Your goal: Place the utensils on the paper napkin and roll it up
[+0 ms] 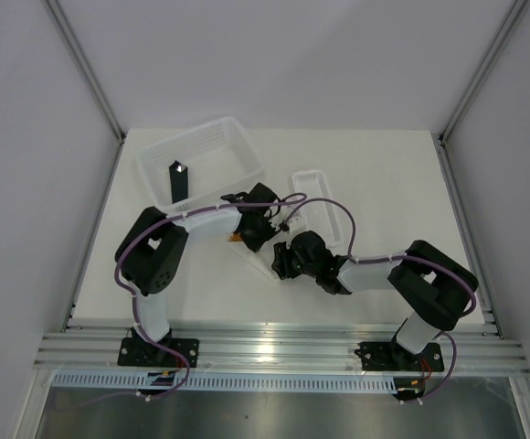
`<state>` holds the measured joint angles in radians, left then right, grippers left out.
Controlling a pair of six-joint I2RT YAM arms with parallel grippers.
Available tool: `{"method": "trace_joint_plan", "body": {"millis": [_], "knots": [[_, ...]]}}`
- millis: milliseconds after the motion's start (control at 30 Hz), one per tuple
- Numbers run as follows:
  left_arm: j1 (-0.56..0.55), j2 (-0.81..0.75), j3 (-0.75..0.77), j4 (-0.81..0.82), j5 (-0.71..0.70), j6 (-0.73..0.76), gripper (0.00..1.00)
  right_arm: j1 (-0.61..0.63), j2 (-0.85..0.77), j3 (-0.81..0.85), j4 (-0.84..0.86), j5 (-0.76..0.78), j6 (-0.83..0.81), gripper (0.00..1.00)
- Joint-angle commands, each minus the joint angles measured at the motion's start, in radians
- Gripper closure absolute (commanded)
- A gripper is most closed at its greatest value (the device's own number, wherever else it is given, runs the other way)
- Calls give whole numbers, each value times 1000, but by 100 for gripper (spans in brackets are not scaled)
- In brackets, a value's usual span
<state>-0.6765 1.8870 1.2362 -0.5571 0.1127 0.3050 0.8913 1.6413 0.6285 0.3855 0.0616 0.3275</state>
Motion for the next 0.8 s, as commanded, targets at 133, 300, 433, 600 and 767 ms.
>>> {"method": "trace_joint_plan", "body": {"millis": [133, 300, 433, 600, 767], "knots": [[3, 15, -24, -20, 13, -15, 95, -37, 86, -3, -145, -117, 79, 54], [5, 21, -11, -24, 22, -35, 95, -54, 123, 33, -184, -216, 93, 63], [5, 27, 0, -30, 25, -44, 95, -66, 147, 42, -191, -240, 99, 78], [5, 23, 3, -30, 35, -44, 95, -90, 170, 45, -169, -267, 107, 100], [15, -11, 12, -46, 24, -38, 92, -115, 172, 39, -139, -302, 123, 100]]}}
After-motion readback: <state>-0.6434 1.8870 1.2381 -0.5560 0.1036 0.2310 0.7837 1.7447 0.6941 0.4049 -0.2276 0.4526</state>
